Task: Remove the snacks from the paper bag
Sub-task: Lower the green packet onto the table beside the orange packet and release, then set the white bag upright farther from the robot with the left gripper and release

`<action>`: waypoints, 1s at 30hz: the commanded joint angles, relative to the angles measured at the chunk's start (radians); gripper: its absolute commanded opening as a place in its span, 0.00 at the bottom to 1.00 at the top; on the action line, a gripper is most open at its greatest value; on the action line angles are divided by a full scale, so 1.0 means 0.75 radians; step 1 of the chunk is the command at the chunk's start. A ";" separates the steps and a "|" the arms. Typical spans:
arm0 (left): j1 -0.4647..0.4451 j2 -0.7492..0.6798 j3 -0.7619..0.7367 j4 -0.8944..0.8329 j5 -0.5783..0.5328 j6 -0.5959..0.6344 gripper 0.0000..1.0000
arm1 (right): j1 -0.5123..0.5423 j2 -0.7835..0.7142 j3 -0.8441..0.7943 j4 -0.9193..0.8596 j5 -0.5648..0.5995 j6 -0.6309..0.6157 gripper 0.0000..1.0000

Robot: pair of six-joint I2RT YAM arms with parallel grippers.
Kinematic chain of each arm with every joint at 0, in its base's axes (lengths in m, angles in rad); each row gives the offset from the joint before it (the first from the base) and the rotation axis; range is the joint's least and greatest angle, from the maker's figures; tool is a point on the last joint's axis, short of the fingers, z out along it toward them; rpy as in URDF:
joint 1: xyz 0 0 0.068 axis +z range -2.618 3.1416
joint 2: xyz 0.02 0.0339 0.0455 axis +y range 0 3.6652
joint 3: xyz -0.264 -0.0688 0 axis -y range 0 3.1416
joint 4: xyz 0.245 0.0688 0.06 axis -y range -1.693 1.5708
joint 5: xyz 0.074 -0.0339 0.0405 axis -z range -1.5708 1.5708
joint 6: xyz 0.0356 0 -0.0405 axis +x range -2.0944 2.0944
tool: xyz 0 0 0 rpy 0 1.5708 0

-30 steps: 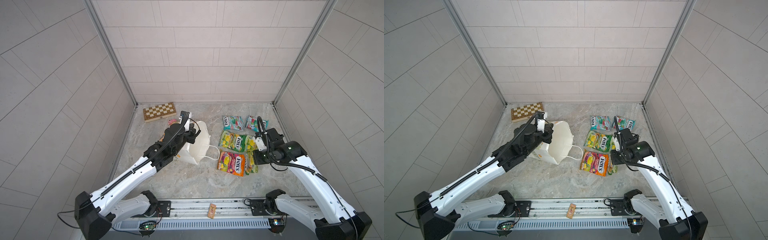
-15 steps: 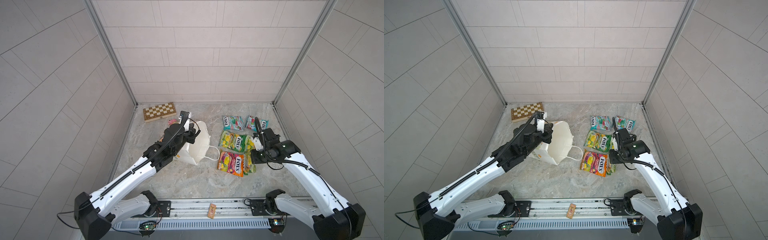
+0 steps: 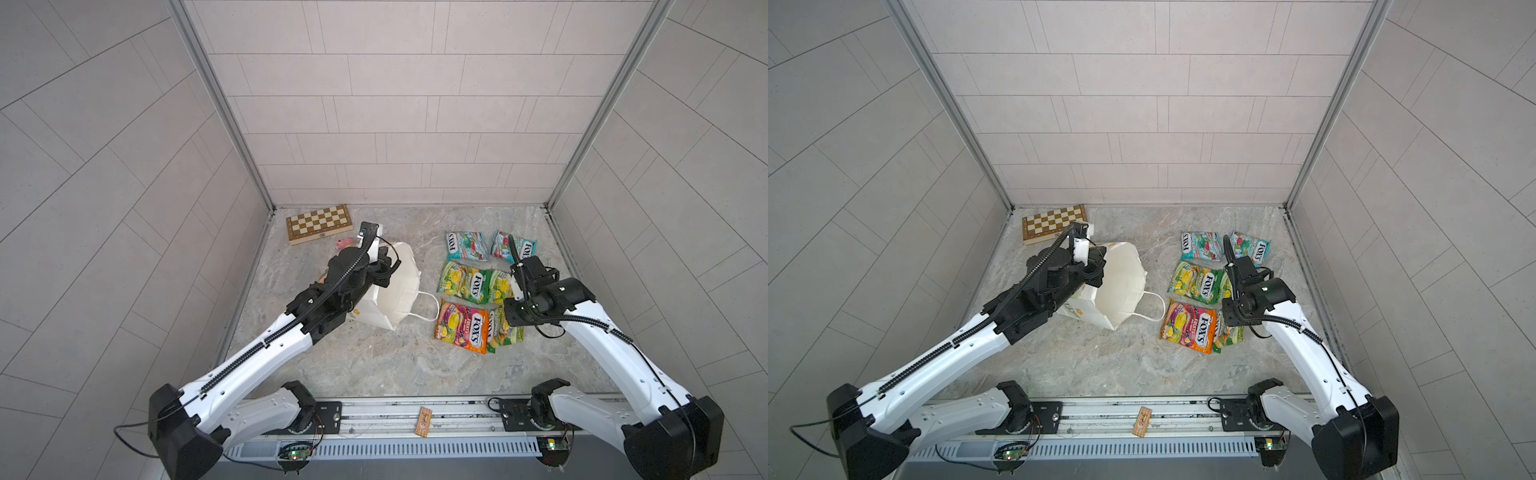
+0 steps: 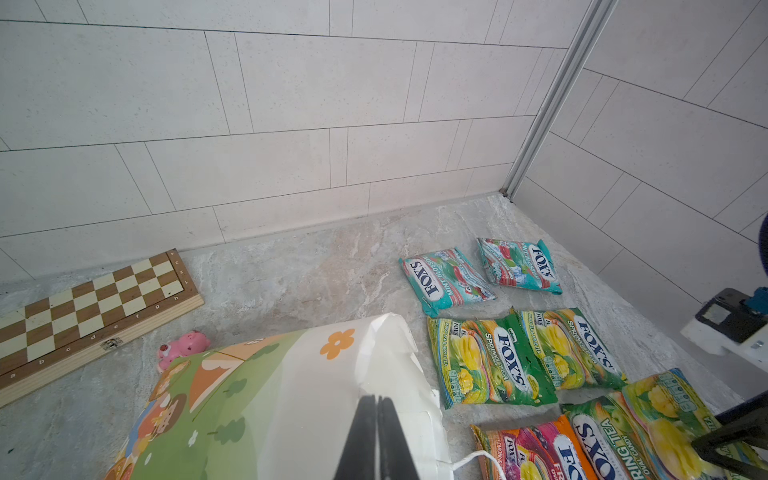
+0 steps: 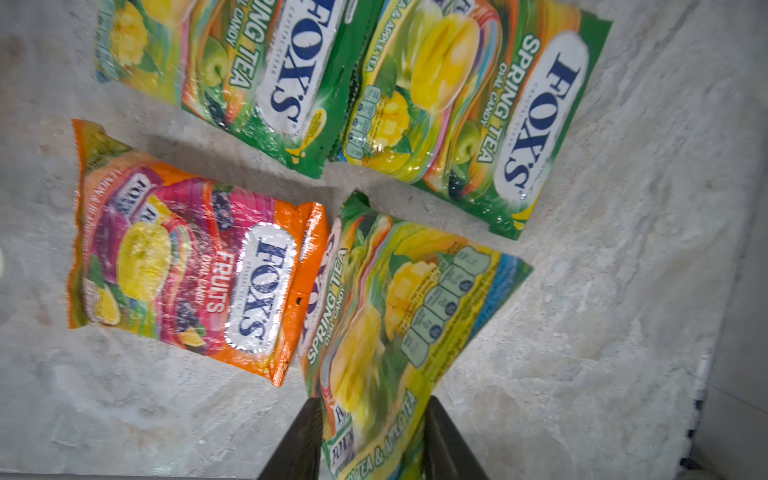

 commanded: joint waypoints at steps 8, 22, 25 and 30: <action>0.005 -0.024 0.009 0.038 -0.007 0.011 0.00 | -0.003 -0.017 0.096 -0.115 0.354 0.105 0.67; 0.006 0.006 0.129 0.049 0.044 -0.073 0.00 | -0.003 -0.098 -0.002 0.104 0.032 0.058 0.67; 0.005 0.032 0.182 0.050 0.074 -0.125 0.00 | -0.006 -0.093 -0.023 0.126 0.050 0.056 0.67; 0.005 0.086 0.248 0.088 0.124 -0.208 0.00 | -0.019 -0.109 -0.032 0.129 0.105 0.055 0.67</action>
